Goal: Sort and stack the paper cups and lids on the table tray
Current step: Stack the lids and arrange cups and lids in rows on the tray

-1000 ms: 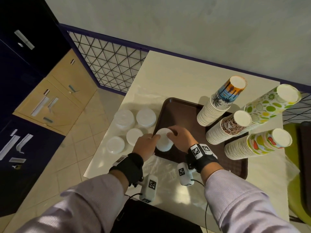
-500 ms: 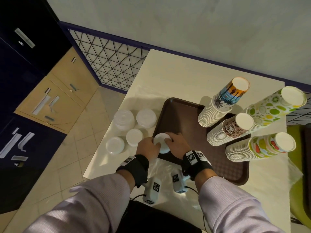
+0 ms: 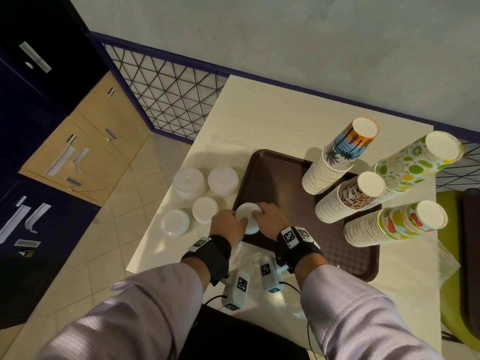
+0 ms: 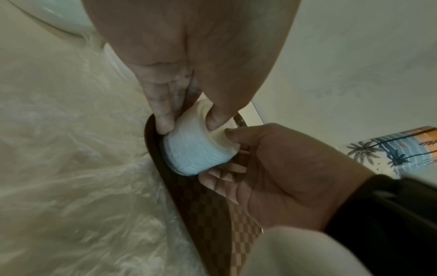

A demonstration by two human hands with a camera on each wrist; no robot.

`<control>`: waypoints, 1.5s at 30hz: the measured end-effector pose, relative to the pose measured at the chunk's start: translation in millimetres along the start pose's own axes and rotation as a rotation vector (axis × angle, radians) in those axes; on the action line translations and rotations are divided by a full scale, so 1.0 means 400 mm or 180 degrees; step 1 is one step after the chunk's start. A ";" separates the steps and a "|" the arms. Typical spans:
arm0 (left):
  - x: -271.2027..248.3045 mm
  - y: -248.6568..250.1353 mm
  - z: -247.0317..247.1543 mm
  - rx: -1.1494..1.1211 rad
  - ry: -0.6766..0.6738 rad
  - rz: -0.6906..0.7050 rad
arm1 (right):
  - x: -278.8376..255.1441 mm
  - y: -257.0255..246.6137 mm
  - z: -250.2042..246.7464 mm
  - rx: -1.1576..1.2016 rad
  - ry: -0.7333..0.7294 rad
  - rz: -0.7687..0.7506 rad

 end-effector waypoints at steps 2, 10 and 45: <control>0.002 -0.003 -0.002 -0.0032 -0.0030 -0.0034 | 0.003 0.002 -0.004 0.0188 -0.0083 0.0014; -0.024 -0.013 -0.050 -0.0345 -0.0164 -0.0025 | -0.030 0.009 -0.026 0.0521 0.0175 -0.0024; 0.065 -0.394 -0.225 0.0203 0.0235 -0.0705 | 0.085 -0.272 0.290 -0.1612 0.0314 -0.0428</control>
Point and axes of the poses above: each hand's wrist, its own x-axis towards the middle knuckle, its own z-axis out of the palm, y = z × x, the point moved 2 cm from there along x, towards the middle knuckle
